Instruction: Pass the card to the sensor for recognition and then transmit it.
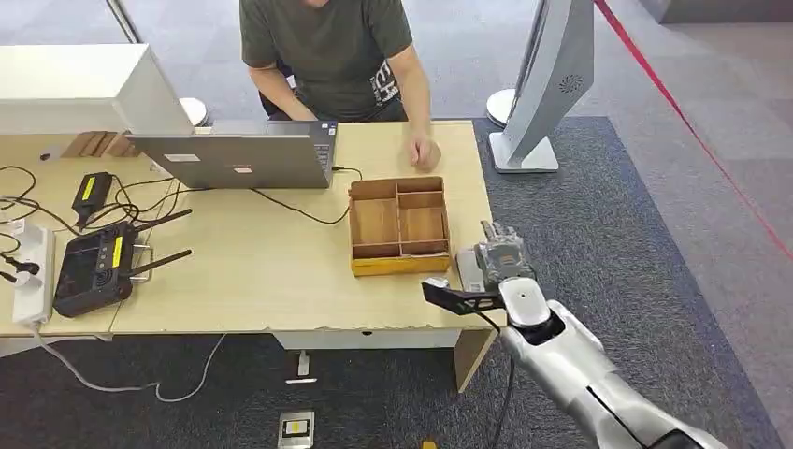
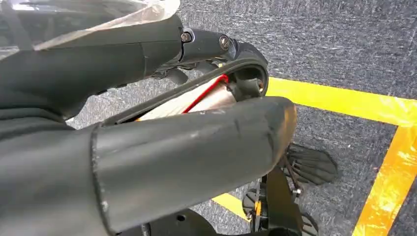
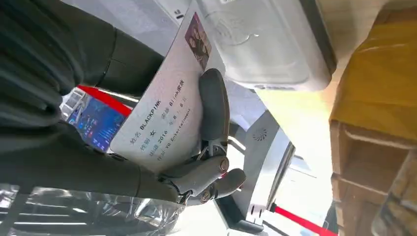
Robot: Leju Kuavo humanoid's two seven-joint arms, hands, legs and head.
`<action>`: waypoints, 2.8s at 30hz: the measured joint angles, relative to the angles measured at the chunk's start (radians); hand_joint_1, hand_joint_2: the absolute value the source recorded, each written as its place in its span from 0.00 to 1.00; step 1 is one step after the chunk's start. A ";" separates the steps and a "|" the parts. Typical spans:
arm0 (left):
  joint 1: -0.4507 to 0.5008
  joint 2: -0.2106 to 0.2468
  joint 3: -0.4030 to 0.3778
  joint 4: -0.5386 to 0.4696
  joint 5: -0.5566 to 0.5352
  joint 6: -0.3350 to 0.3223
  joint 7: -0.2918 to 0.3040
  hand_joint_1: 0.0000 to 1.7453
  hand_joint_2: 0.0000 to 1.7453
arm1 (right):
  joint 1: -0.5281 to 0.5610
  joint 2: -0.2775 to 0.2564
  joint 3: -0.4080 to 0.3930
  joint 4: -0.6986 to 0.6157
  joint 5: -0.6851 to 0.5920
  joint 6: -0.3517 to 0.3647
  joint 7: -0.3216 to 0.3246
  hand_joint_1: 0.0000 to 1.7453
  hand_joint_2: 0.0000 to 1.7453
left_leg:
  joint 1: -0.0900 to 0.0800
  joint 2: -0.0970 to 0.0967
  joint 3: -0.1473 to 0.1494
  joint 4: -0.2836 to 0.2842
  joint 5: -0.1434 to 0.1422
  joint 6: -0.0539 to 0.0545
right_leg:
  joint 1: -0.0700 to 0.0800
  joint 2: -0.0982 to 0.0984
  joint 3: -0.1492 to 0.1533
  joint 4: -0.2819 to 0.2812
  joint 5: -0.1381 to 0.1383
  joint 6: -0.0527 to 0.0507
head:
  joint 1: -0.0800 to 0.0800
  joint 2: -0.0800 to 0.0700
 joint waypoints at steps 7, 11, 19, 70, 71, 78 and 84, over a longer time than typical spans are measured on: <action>0.000 0.000 0.000 0.000 0.000 0.002 0.000 0.00 0.00 | -0.004 -0.015 -0.003 -0.047 0.017 0.009 0.007 1.00 1.00 | 0.000 0.000 -0.001 0.000 0.000 0.000 | 0.000 0.000 0.000 0.000 0.000 0.000 | 0.000 0.000; 0.000 0.000 0.000 0.000 -0.002 0.002 -0.001 0.00 0.00 | -0.038 -0.030 -0.014 -0.115 0.045 0.058 0.008 1.00 1.00 | 0.000 0.000 -0.001 0.000 0.000 0.000 | 0.000 0.000 0.000 0.000 0.000 0.000 | 0.000 0.000; 0.000 0.000 0.000 0.000 -0.023 -0.021 -0.010 0.00 0.00 | -0.117 -0.036 -0.021 -0.271 0.075 0.137 -0.002 1.00 1.00 | 0.000 0.000 -0.001 0.000 0.000 0.000 | 0.000 0.000 0.000 0.000 0.000 0.000 | 0.000 0.000; -0.001 0.011 -0.017 0.000 -0.068 -0.047 0.018 0.00 0.00 | -0.322 0.048 0.130 -0.124 -0.486 -0.101 0.032 1.00 1.00 | 0.000 0.000 -0.001 0.000 0.000 0.000 | 0.000 0.000 -0.001 0.000 0.000 0.000 | 0.000 0.000; -0.001 0.011 -0.018 0.000 -0.069 -0.047 0.018 0.00 0.00 | -0.322 0.046 0.133 -0.122 -0.487 -0.101 0.032 1.00 1.00 | 0.000 0.000 -0.001 0.000 0.000 0.000 | 0.000 0.000 -0.001 0.000 0.000 0.000 | 0.000 0.000; -0.001 0.011 -0.022 0.000 -0.069 -0.047 0.018 0.00 0.00 | -0.322 0.035 0.144 -0.104 -0.488 -0.100 0.036 1.00 1.00 | 0.000 0.000 -0.001 0.000 0.000 0.000 | 0.000 0.000 -0.001 0.000 0.000 0.000 | 0.000 0.000; 0.000 0.011 -0.027 0.000 -0.077 -0.048 0.018 0.00 0.00 | -0.323 0.027 0.152 -0.095 -0.484 -0.098 0.045 1.00 1.00 | 0.000 0.000 -0.001 0.000 0.000 0.000 | 0.000 0.000 -0.001 0.000 0.000 0.000 | 0.000 0.000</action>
